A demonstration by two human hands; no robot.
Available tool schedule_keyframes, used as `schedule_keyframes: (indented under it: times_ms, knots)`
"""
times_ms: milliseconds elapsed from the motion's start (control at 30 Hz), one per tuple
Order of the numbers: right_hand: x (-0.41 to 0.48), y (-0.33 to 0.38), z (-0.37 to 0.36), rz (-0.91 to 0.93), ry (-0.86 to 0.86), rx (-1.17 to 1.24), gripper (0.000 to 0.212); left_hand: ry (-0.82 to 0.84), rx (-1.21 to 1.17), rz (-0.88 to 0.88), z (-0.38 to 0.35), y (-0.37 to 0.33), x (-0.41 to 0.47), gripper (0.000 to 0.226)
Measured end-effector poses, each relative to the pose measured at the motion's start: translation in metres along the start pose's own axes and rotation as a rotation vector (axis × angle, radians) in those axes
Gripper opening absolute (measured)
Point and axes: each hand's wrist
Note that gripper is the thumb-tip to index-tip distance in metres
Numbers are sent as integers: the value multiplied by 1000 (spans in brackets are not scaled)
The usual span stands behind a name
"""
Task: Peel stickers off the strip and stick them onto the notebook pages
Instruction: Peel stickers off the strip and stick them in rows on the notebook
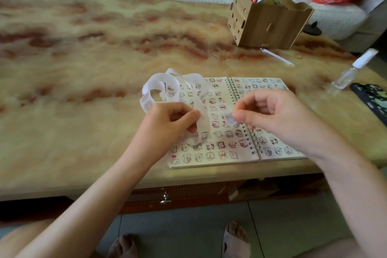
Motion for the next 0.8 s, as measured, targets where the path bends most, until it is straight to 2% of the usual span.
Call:
schedule_keyframes:
  times_ms: [100, 200, 800]
  knots:
    - [-4, -4, 17, -218, 118, -118, 4, 6, 7, 2, -1, 1, -1, 19]
    - [-6, -7, 21, -308, 141, -182, 3, 4, 6, 5, -1, 1, -1, 18]
    - [-13, -2, 7, -269, 89, -324, 8, 18, 21, -1, -2, 1, 0, 19]
Point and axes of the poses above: each hand's wrist, its own x-axis towards the middle knuckle, its own z-axis out of the back of the hand, y = z × x, and after that the axes turned 11 degrees about x, right-handed
